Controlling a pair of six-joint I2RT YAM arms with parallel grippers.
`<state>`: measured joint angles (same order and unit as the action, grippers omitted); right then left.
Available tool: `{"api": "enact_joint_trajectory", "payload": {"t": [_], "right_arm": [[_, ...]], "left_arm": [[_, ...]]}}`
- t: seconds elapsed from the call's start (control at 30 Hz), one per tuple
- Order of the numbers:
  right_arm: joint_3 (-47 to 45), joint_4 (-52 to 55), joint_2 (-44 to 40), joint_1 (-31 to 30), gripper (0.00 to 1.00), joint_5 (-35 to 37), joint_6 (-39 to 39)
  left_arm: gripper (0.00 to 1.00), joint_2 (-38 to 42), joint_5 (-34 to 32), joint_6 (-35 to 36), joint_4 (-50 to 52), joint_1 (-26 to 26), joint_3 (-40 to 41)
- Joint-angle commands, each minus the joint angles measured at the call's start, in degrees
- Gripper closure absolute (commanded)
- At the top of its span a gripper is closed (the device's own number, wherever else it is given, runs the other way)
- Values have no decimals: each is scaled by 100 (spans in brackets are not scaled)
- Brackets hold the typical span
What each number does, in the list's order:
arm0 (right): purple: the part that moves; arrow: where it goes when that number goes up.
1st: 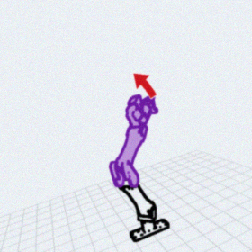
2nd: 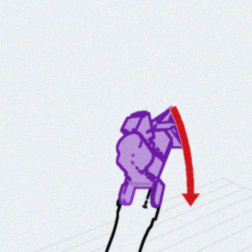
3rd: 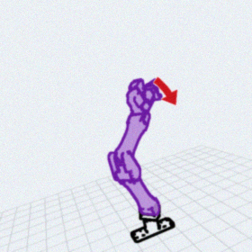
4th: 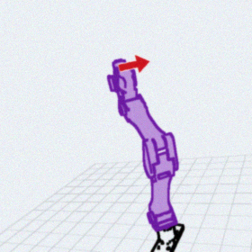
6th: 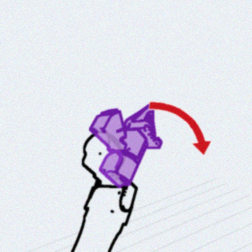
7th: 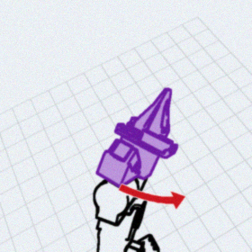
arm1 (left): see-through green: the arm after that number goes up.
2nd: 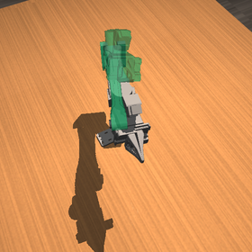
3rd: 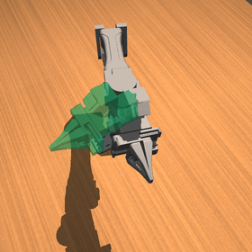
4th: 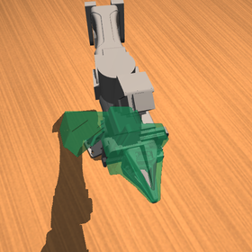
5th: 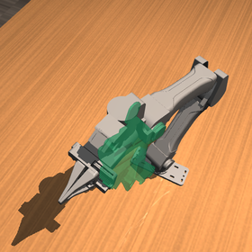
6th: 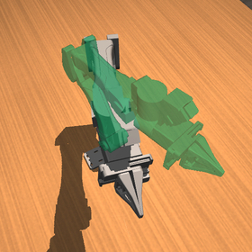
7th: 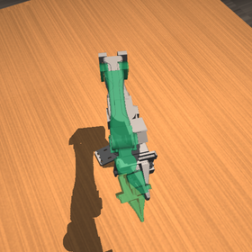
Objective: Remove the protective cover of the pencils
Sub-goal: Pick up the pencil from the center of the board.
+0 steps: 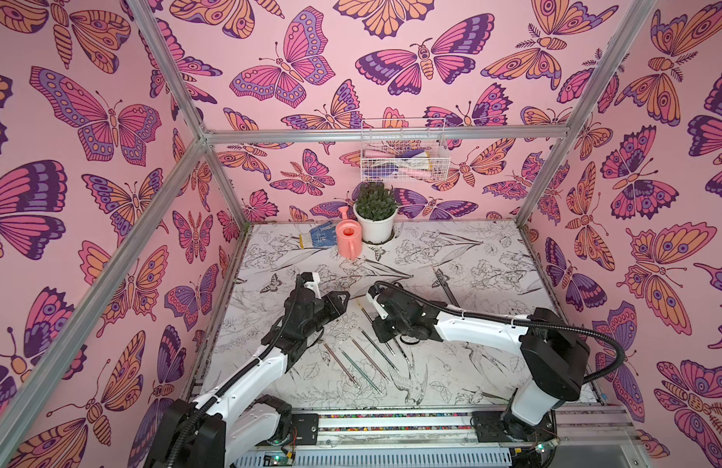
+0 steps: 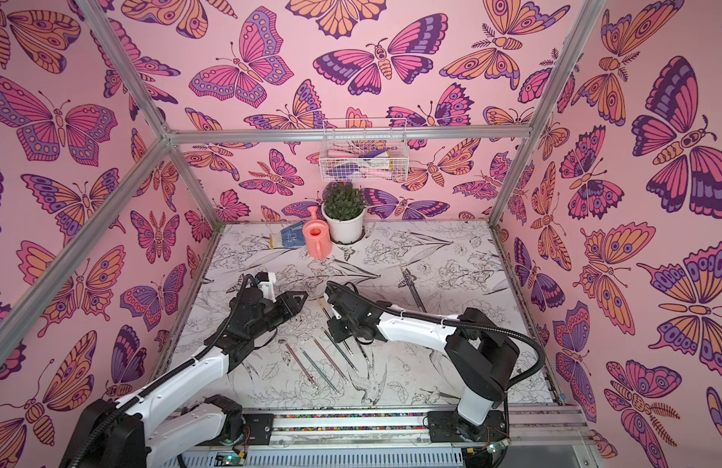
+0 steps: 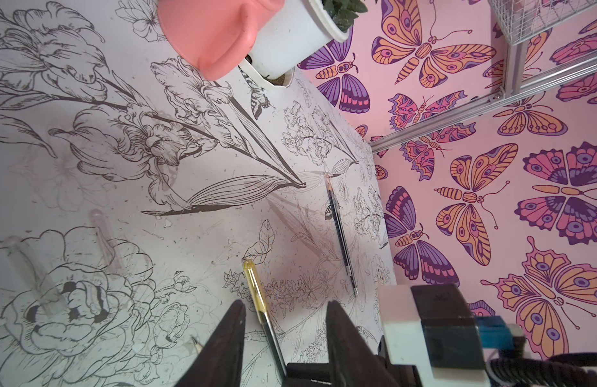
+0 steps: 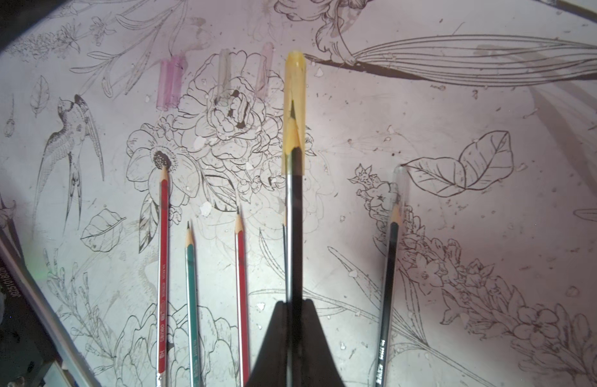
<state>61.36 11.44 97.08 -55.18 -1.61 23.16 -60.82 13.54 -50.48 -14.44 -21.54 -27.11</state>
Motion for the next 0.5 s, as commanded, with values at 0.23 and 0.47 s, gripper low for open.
{"api": "enact_joint_trajectory", "payload": {"t": [0.23,0.47], "right_arm": [[112,-151,-413,-257,95,-3,101],[203,-166,-506,-301,95,-2,92]], "left_arm": [[59,-113,40,-33,-191,-114,76],[59,-244,8,-32,-191,-157,39]]}}
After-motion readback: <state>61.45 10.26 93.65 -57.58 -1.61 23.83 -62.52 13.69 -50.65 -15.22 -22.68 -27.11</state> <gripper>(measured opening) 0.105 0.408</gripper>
